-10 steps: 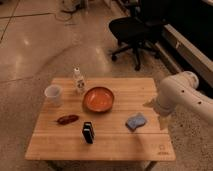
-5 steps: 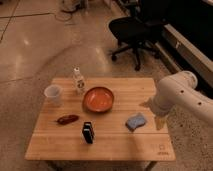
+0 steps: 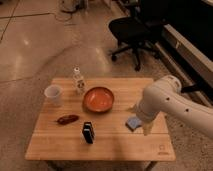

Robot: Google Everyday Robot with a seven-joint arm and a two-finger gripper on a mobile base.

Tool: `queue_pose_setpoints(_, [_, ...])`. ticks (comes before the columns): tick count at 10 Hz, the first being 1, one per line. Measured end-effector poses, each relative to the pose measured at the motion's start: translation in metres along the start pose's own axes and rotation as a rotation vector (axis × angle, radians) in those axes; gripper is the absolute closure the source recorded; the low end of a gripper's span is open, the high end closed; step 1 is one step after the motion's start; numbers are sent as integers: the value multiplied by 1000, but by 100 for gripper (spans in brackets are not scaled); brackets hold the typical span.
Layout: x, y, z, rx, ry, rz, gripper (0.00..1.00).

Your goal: Knock the eraser over

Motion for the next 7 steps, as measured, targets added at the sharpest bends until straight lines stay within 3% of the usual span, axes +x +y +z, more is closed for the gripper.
queue_pose_setpoints(4, [-59, -5, 31, -33, -18, -108, 20])
queue_pose_setpoints(7, [-106, -16, 41, -21, -74, -155, 20])
